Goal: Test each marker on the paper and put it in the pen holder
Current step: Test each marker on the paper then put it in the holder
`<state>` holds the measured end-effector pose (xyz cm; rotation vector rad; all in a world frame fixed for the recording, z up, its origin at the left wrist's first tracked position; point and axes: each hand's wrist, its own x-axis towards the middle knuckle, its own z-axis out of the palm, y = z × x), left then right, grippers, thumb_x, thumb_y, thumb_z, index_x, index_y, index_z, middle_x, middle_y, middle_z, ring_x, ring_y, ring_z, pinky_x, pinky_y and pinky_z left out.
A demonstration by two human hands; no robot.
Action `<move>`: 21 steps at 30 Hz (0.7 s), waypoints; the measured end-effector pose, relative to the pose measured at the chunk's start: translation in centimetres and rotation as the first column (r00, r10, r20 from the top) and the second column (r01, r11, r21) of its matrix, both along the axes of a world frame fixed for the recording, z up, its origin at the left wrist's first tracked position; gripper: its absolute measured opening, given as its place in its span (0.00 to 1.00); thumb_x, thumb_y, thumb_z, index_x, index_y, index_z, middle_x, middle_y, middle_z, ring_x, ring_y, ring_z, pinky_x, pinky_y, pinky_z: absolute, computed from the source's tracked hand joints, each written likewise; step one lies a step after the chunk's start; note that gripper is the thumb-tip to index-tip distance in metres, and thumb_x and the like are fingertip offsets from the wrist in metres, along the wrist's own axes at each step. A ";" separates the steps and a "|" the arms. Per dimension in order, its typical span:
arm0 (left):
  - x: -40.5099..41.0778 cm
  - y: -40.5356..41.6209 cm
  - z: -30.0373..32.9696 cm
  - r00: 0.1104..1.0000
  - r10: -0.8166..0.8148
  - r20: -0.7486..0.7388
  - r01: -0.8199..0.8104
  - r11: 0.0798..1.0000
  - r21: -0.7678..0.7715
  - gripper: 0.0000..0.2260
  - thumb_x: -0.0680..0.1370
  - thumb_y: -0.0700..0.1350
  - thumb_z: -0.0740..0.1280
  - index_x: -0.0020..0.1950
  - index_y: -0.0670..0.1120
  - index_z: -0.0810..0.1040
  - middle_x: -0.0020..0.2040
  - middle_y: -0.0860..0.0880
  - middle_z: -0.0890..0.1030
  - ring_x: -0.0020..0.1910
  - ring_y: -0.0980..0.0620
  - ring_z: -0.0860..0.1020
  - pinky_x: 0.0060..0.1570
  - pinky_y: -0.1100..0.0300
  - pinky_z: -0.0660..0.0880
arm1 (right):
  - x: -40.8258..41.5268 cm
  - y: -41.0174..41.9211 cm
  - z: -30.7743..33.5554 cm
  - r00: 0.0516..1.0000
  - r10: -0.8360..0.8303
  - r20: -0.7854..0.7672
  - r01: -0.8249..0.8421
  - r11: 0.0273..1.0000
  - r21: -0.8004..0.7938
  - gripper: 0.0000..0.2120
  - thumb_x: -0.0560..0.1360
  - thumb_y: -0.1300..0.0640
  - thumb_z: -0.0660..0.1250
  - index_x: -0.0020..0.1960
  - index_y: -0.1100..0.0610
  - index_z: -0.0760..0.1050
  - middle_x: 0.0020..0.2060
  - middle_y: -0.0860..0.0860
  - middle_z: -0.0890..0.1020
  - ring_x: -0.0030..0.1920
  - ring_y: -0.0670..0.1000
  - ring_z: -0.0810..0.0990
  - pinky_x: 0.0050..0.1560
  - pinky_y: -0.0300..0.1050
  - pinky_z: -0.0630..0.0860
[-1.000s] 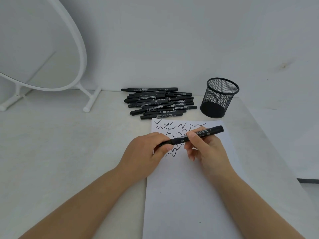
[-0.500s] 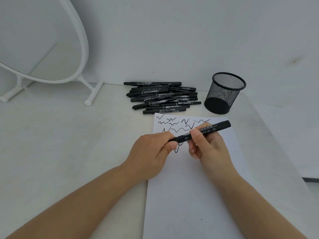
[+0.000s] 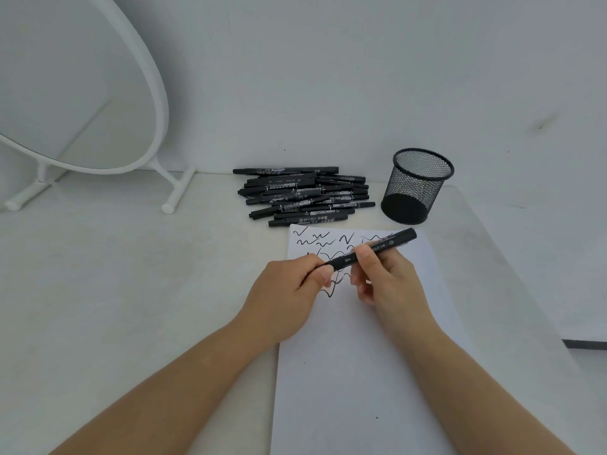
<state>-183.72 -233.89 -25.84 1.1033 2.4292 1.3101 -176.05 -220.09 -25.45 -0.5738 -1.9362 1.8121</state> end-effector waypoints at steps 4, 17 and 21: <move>-0.3 -0.2 0.1 0.990 0.134 -0.051 -0.135 0.991 -0.010 0.12 0.78 0.52 0.58 0.38 0.51 0.74 0.26 0.53 0.73 0.29 0.51 0.73 0.33 0.55 0.70 | 0.4 0.5 0.4 0.981 -0.195 -0.017 0.190 0.928 0.320 0.15 0.76 0.51 0.64 0.32 0.52 0.73 0.26 0.43 0.78 0.25 0.42 0.71 0.29 0.30 0.66; -4.0 1.6 -0.4 0.939 0.204 -0.276 -0.167 0.974 0.153 0.13 0.78 0.54 0.58 0.61 0.51 0.71 0.41 0.60 0.73 0.46 0.57 0.72 0.42 0.62 0.68 | -2.9 4.4 5.7 0.992 0.011 -0.129 0.129 -0.123 0.984 0.06 0.68 0.60 0.74 0.42 0.59 0.78 0.36 0.53 0.79 0.36 0.54 0.79 0.26 0.43 0.73; -7.5 1.3 -1.1 0.879 0.322 -0.350 -0.328 0.944 0.044 0.10 0.78 0.45 0.61 0.59 0.48 0.73 0.52 0.51 0.75 0.54 0.49 0.69 0.50 0.56 0.70 | -4.1 7.7 8.7 0.928 -0.241 -0.285 0.372 0.538 0.756 0.05 0.74 0.59 0.67 0.49 0.57 0.74 0.43 0.51 0.79 0.43 0.52 0.77 0.43 0.42 0.70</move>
